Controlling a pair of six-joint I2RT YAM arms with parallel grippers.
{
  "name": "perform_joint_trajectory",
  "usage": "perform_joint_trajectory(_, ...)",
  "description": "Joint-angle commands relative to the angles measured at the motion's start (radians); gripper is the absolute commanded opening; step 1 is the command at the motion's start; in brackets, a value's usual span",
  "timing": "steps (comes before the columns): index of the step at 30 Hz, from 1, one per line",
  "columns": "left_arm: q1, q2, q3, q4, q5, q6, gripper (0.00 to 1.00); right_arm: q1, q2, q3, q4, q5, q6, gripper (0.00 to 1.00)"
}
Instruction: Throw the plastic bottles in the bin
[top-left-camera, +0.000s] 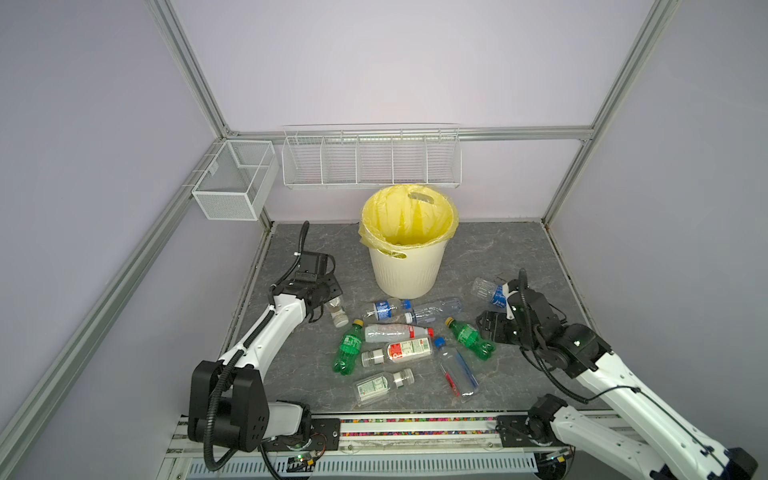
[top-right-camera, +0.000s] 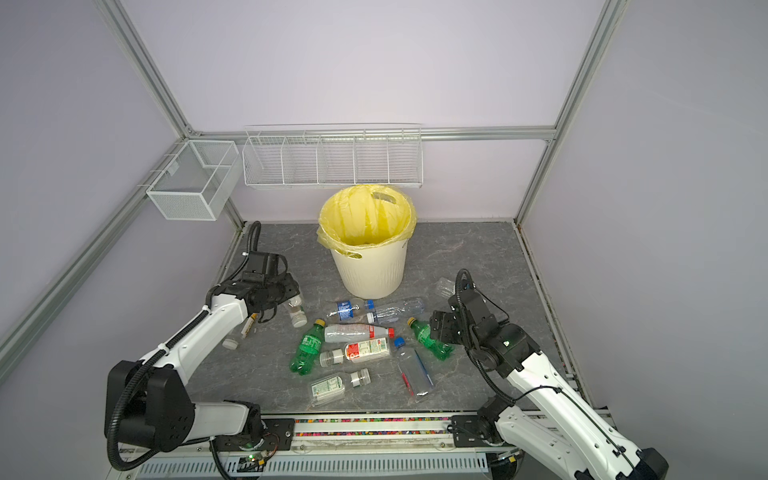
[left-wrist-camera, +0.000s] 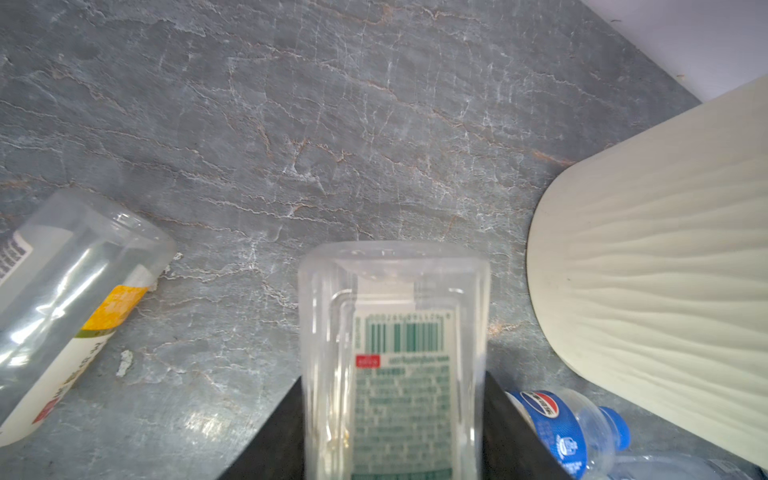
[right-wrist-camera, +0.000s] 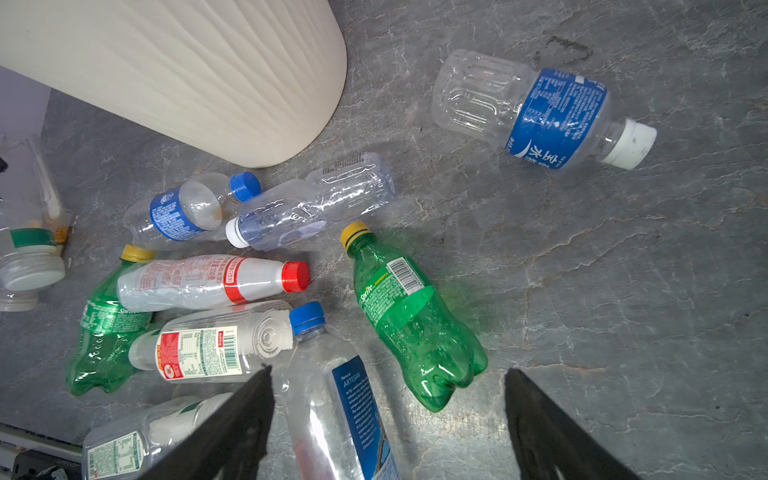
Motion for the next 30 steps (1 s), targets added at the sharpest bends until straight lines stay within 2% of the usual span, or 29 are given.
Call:
perform_joint_trajectory(1, 0.003, -0.054, 0.053, -0.018, 0.005, 0.008, 0.55, 0.002, -0.001, -0.018, -0.005, -0.012, 0.022, 0.88)
perform_joint_trajectory(14, 0.003, -0.172, 0.149, -0.041, 0.096, -0.012, 0.55, 0.001, -0.011, -0.038, -0.026, 0.005, 0.023, 0.88)
perform_joint_trajectory(30, 0.003, -0.29, 0.278, -0.025, 0.185, -0.102, 0.55, 0.001, -0.036, -0.054, -0.032, 0.033, 0.037, 0.88)
